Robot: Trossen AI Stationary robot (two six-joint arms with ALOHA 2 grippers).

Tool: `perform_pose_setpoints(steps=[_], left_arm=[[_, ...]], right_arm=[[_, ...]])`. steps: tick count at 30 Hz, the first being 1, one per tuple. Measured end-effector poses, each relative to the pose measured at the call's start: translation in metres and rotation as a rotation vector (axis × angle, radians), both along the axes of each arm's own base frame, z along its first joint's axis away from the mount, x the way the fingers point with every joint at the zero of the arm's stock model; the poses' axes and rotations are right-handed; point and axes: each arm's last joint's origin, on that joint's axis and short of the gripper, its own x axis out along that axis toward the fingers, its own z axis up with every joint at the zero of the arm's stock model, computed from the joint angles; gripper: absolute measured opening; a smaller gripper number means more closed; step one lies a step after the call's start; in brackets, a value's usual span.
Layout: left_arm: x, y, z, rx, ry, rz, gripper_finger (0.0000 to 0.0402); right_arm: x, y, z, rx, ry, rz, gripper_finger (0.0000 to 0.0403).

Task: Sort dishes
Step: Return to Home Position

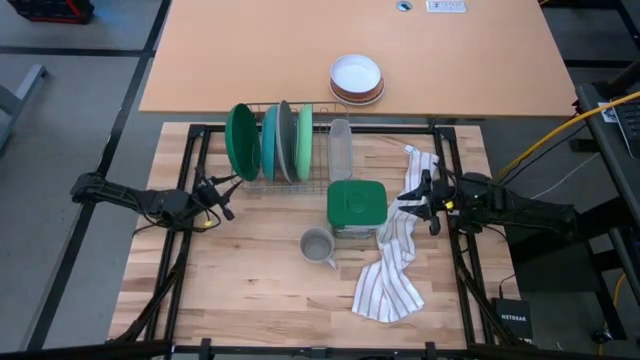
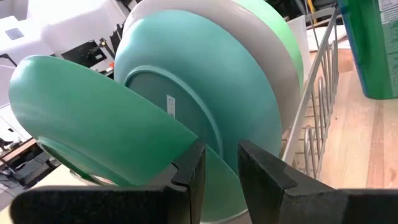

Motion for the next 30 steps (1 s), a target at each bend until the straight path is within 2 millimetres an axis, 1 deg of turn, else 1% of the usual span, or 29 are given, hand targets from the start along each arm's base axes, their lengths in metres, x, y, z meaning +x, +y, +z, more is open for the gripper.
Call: perform_pose_setpoints(steps=[3,13,23,30], left_arm=[[0.0000,0.0000,-0.0001,-0.002,0.000,0.000,0.0084],[0.0000,0.0000,-0.0002,-0.002,0.001,0.000,0.0084],[0.0000,0.0000,-0.0003,-0.001,0.002,0.000,0.0084],[0.0000,0.0000,-0.0003,-0.001,0.002,0.000,0.0084]], right_arm=[[-0.0005,-0.0004,-0.0036,0.002,0.038,-0.015,0.0143],[-0.0014,-0.0002,-0.0081,0.009,0.085,-0.015,0.0143],[-0.0025,0.0000,-0.0071,0.007,0.072,-0.015,0.0143],[-0.0098,0.0011,-0.0020,-0.003,-0.002,-0.015,0.0143]])
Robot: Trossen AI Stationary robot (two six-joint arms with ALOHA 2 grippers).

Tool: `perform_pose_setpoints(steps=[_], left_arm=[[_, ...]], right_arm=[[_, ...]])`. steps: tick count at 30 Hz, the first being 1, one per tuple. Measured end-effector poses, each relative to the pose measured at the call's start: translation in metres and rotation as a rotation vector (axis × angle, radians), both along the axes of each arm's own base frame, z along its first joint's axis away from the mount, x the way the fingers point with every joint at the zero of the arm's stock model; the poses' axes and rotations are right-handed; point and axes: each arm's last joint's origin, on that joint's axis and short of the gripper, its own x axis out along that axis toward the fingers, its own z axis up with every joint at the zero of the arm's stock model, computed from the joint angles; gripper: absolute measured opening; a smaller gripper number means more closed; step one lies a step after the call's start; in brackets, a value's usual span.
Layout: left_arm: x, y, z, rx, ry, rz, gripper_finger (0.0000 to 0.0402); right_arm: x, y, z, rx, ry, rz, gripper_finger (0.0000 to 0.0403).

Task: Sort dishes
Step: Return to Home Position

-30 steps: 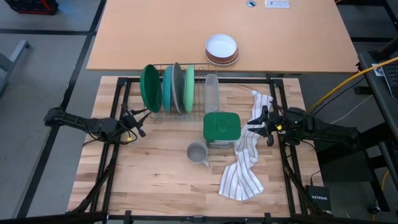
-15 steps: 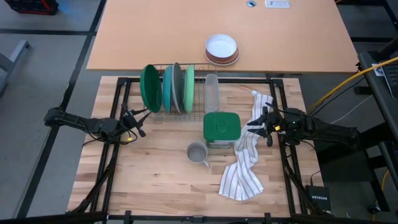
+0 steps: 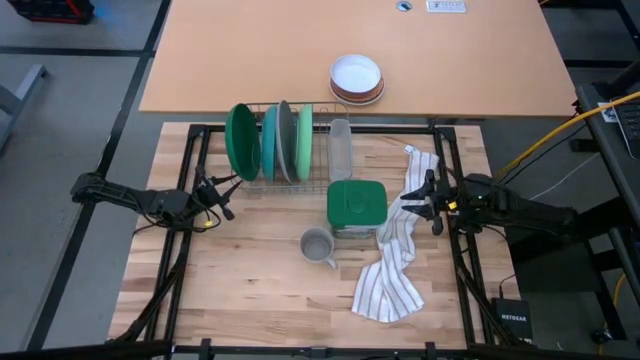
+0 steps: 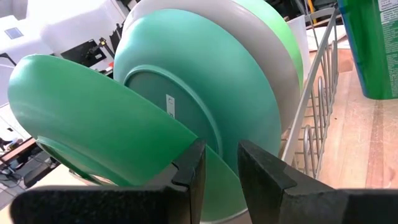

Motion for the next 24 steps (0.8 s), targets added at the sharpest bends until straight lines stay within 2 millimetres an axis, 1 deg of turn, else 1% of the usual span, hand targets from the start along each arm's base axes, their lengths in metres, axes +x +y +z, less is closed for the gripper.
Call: perform_pose_setpoints(steps=[6,10,16,24], left_arm=[[0.000,0.000,0.000,0.000,0.000,0.000,0.0084],[0.000,0.000,0.000,0.000,0.001,0.000,0.0084],[0.000,0.000,0.000,0.000,0.001,0.000,0.0084],[0.000,0.000,0.000,0.000,0.001,0.000,0.0084]], right_arm=[[-0.007,0.001,0.005,-0.012,-0.073,0.000,0.0143],[-0.007,0.001,0.004,-0.010,-0.063,0.000,0.0143],[-0.005,0.001,-0.003,-0.006,-0.038,0.000,0.0143],[-0.005,0.001,-0.012,0.009,0.052,0.000,0.0143]])
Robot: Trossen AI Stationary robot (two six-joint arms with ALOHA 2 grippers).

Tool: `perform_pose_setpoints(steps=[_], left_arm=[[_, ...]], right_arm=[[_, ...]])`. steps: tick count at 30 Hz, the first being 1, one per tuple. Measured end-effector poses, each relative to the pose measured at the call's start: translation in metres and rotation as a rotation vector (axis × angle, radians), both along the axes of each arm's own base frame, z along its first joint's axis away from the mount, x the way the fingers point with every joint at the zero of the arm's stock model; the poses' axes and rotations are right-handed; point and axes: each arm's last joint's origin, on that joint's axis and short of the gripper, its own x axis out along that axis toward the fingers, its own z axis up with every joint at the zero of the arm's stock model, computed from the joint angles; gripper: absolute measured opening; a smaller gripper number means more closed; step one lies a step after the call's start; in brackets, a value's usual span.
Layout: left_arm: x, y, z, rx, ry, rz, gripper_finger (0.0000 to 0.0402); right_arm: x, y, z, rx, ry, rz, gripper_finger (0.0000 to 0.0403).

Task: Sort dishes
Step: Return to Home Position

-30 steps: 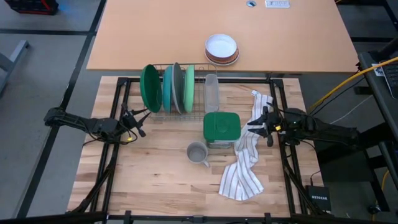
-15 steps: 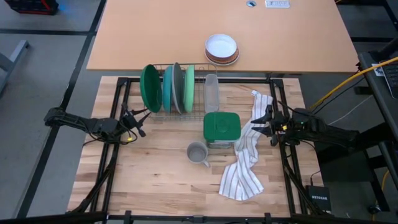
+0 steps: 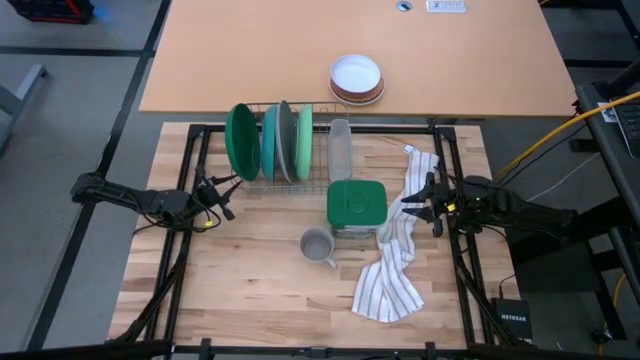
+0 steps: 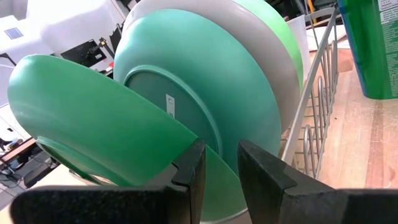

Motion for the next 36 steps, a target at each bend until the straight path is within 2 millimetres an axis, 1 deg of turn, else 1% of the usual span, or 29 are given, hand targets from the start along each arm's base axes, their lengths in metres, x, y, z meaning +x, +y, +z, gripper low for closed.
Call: perform_pose_setpoints(steps=[8,36], left_arm=[[0.0000,0.0000,0.0000,0.000,0.000,0.000,0.0084],[0.0000,0.0000,0.0000,0.000,0.001,0.000,0.0084]], right_arm=[[-0.0008,0.0001,-0.0037,0.006,0.039,0.000,0.0143],[-0.0009,0.0001,-0.0035,0.006,0.039,0.000,0.0143]])
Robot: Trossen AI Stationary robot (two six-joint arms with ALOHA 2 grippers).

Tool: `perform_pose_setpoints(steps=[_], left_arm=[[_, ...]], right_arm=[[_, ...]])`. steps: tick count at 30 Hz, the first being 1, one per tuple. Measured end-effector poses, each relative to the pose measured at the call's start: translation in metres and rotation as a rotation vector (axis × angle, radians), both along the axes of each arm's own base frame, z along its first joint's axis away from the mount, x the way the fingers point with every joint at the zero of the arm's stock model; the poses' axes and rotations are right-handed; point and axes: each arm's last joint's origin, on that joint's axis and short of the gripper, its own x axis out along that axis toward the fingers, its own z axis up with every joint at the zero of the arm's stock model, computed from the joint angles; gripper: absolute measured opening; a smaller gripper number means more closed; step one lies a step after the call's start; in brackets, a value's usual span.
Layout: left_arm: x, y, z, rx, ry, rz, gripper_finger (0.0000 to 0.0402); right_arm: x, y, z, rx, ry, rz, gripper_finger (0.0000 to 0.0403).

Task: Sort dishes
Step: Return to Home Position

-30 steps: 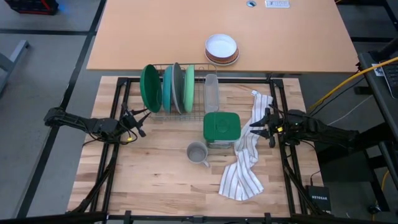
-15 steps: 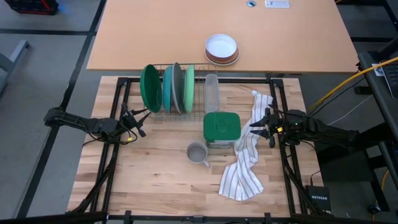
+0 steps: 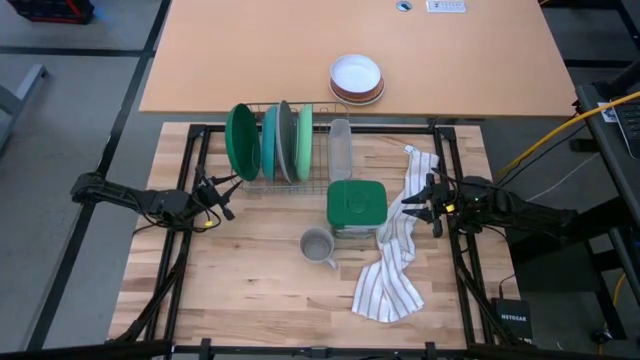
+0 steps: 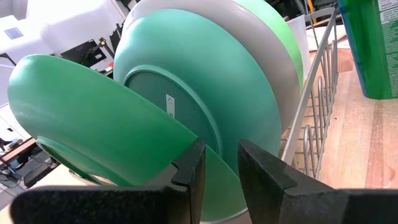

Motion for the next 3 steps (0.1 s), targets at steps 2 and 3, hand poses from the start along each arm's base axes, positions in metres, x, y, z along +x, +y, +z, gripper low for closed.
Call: perform_pose_setpoints(steps=[2,3], left_arm=[[0.0000,0.0000,0.0000,0.000,0.000,0.000,0.0084],[0.0000,0.0000,0.0000,0.000,0.000,0.000,0.0084]], right_arm=[[0.0000,0.0000,0.0000,0.000,0.000,0.000,0.0143],[0.0000,0.0000,0.0000,0.000,0.000,0.000,0.0143]])
